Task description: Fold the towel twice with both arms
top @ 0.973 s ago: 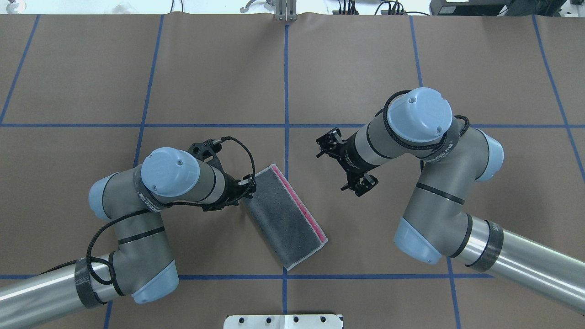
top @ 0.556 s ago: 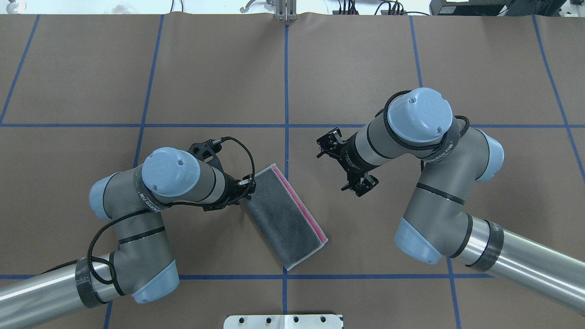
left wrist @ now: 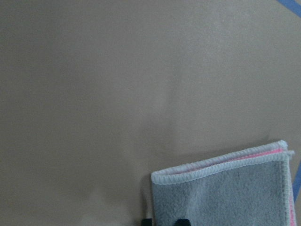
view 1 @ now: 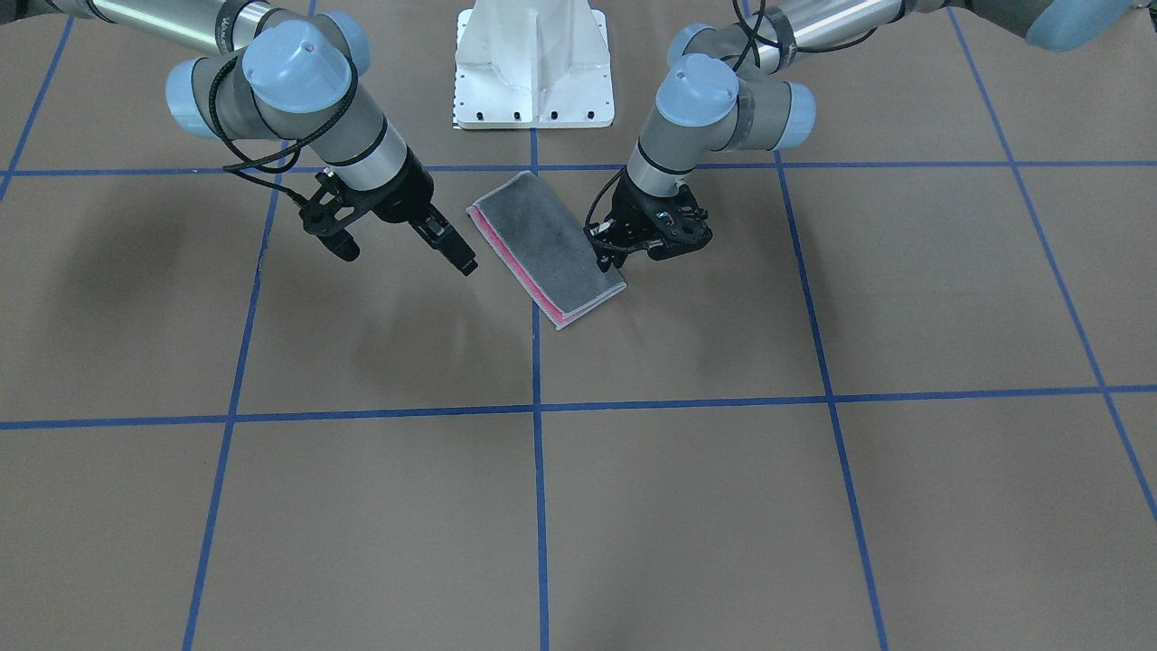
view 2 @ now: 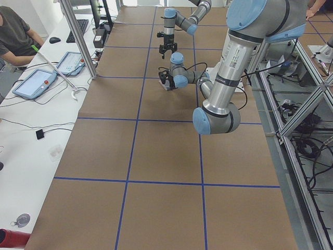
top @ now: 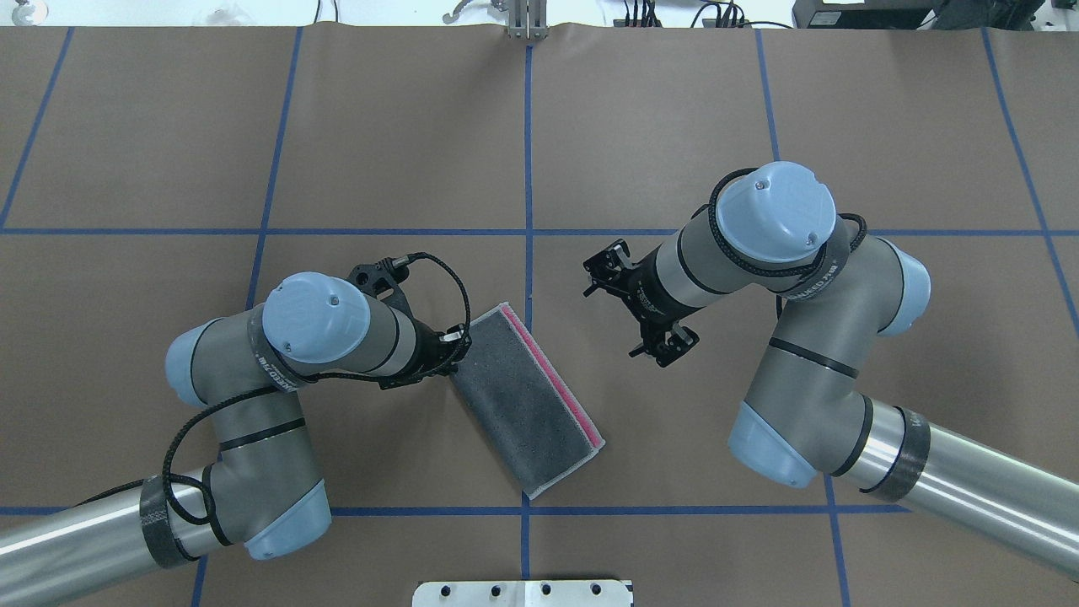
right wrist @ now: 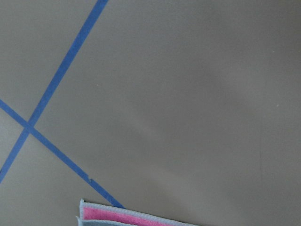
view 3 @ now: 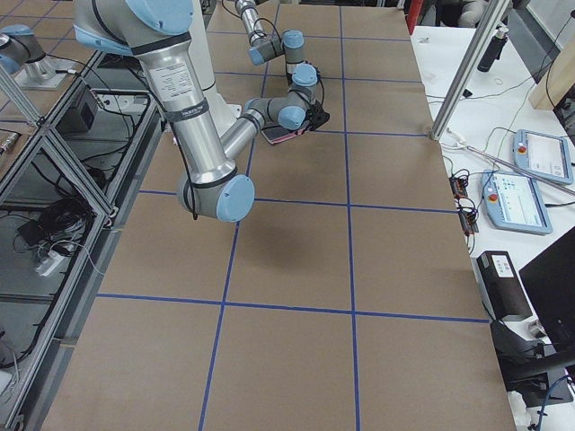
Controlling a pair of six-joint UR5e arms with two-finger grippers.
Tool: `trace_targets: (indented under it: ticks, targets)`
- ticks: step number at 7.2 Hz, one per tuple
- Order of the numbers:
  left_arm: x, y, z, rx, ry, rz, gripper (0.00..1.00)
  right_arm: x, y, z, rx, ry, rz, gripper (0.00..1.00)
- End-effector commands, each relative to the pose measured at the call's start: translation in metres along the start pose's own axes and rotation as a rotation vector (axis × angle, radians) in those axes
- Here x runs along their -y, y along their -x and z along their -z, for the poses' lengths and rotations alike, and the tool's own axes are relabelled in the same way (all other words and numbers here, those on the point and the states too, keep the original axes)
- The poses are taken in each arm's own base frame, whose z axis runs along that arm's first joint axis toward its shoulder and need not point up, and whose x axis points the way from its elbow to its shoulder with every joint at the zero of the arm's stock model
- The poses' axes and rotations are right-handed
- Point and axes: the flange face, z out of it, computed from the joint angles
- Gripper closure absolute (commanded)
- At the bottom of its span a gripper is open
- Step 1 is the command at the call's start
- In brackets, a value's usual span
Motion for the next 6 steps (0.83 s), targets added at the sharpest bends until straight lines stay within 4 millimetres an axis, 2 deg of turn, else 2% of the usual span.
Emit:
trace_targets:
  ticks: [1, 3, 4, 6]
  targets:
    - [0.000, 0.000, 0.000, 0.000, 0.000, 0.001, 1.00, 0.001, -0.001, 0.000, -0.002, 0.004, 0.001, 0.00]
    - [0.005, -0.005, 0.005, -0.011, -0.009, -0.002, 1.00, 0.002, -0.002, 0.000, -0.005, 0.006, 0.000, 0.00]
    - [0.017, -0.015, 0.013, -0.030, -0.024, 0.001, 1.00, 0.003, -0.002, 0.000, -0.004, 0.005, -0.001, 0.00]
    - [0.040, -0.049, 0.013, -0.046, -0.055, 0.014, 1.00, 0.004, -0.002, 0.002, -0.003, 0.005, -0.002, 0.00]
